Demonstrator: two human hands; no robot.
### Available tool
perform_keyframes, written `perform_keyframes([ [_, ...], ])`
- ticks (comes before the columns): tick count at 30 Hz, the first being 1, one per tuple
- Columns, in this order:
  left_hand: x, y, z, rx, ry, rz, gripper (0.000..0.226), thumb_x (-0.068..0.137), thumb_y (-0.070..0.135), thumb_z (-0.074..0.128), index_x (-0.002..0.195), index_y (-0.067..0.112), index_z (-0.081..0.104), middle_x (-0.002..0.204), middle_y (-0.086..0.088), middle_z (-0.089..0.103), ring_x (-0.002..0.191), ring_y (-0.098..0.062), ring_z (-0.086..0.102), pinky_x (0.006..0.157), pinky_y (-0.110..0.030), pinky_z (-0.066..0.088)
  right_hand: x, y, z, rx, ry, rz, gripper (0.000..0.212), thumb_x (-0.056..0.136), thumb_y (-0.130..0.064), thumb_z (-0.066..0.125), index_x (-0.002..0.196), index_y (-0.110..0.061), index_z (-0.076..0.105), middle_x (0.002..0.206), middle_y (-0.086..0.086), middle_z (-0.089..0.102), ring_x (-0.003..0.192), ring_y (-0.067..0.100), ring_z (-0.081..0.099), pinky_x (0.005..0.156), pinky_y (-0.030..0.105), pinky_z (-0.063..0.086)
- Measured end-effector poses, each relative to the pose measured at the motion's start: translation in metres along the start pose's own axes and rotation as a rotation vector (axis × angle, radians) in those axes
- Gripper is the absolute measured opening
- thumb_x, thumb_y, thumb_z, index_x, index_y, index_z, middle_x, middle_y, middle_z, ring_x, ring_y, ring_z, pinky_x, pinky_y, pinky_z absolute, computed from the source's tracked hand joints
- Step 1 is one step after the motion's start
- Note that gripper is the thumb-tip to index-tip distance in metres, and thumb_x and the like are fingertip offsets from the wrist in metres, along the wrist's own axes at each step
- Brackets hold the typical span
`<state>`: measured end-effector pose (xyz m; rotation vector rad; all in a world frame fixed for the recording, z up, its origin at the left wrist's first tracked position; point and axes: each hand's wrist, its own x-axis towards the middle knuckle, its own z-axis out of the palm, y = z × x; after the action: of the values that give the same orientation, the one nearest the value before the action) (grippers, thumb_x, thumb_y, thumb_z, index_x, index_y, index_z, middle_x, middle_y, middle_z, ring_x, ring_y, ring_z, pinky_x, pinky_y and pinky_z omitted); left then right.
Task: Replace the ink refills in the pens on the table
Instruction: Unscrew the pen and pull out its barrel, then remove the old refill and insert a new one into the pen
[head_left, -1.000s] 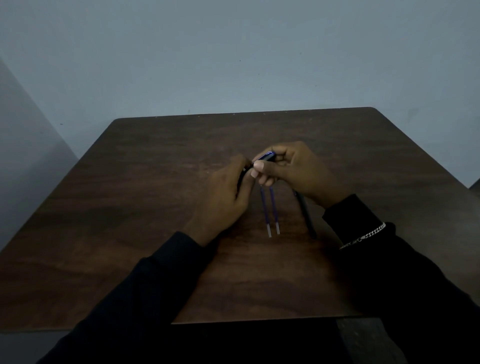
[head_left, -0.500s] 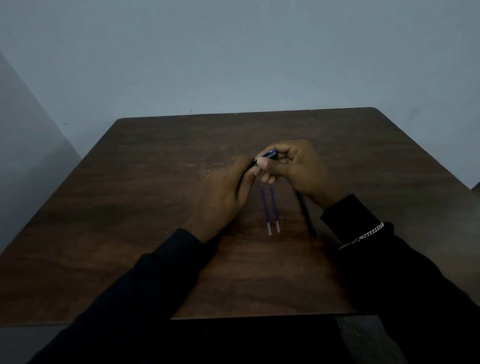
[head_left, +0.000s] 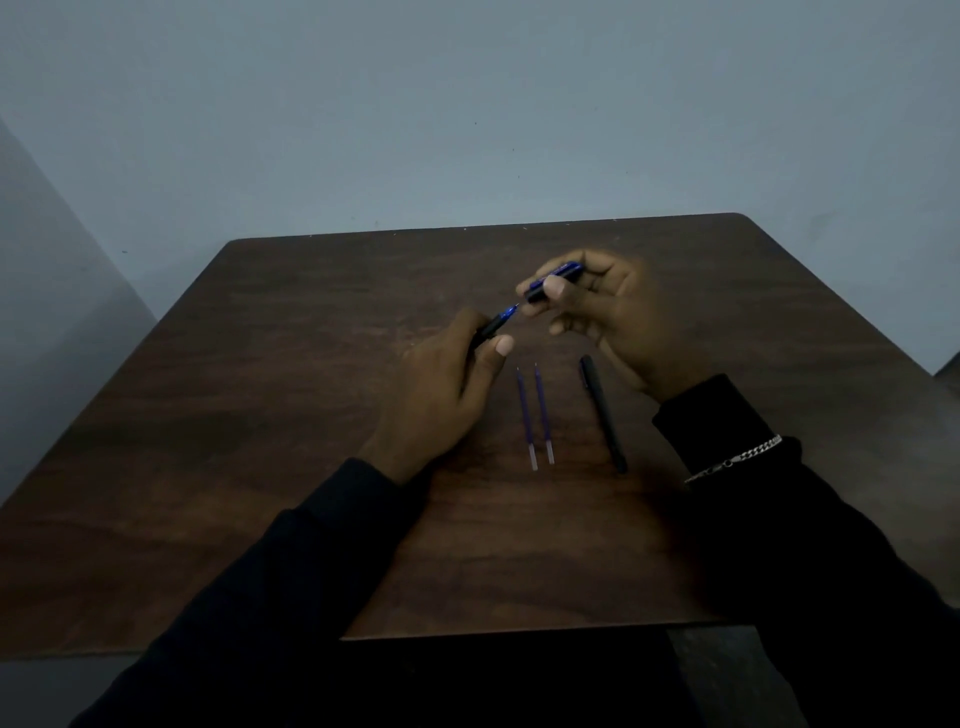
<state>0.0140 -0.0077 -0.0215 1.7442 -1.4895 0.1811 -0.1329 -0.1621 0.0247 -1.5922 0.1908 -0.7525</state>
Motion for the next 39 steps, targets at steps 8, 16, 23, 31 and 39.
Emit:
perform_keyframes([
  [8, -0.001, 0.002, -0.005, -0.059, 0.026, -0.023, 0.02, 0.112, 0.026, 0.044, 0.101, 0.017, 0.057, 0.07, 0.004, 0.053, 0.062, -0.014, 0.051, 0.056, -0.023, 0.036, -0.003, -0.011, -0.028, -0.143, 0.008, 0.161, 0.036, 0.101, -0.01, 0.06, 0.135, -0.01, 0.047, 0.099, 0.016, 0.077, 0.09, 0.032, 0.076, 0.068, 0.03, 0.06],
  [16, 0.0, -0.003, -0.002, -0.091, 0.035, -0.045, 0.019, 0.111, 0.025, 0.046, 0.1, 0.016, 0.058, 0.07, 0.001, 0.054, 0.063, -0.017, 0.052, 0.054, -0.022, 0.037, -0.028, -0.01, -0.066, -0.577, 0.055, 0.415, 0.033, 0.091, -0.01, 0.075, 0.117, -0.002, 0.056, 0.088, 0.02, 0.077, 0.08, 0.036, 0.076, 0.062, 0.033, 0.063],
  [23, 0.0, -0.005, 0.0, -0.092, 0.047, -0.049, 0.024, 0.111, 0.027, 0.045, 0.098, 0.012, 0.058, 0.071, -0.003, 0.056, 0.062, -0.017, 0.053, 0.058, -0.035, 0.042, -0.032, -0.01, -0.079, -0.607, 0.062, 0.691, 0.026, 0.086, -0.003, 0.077, 0.108, 0.004, 0.066, 0.078, 0.018, 0.076, 0.065, 0.029, 0.076, 0.05, 0.026, 0.057],
  [31, 0.0, -0.006, 0.002, -0.109, 0.059, -0.064, 0.026, 0.111, 0.028, 0.045, 0.096, 0.012, 0.058, 0.071, -0.004, 0.056, 0.064, -0.019, 0.052, 0.058, -0.033, 0.041, -0.03, -0.002, -0.074, -0.682, 0.058, 0.783, 0.023, 0.088, -0.007, 0.077, 0.107, -0.002, 0.065, 0.092, 0.018, 0.075, 0.058, 0.02, 0.074, 0.045, 0.023, 0.054],
  [39, 0.0, -0.005, 0.001, -0.11, 0.054, -0.067, 0.025, 0.111, 0.028, 0.045, 0.095, 0.012, 0.057, 0.07, -0.001, 0.054, 0.066, -0.02, 0.051, 0.056, -0.028, 0.04, -0.032, -0.006, -0.071, -0.619, 0.114, 0.796, 0.013, 0.096, -0.013, 0.069, 0.099, -0.001, 0.065, 0.083, 0.017, 0.069, 0.057, 0.022, 0.072, 0.044, 0.021, 0.055],
])
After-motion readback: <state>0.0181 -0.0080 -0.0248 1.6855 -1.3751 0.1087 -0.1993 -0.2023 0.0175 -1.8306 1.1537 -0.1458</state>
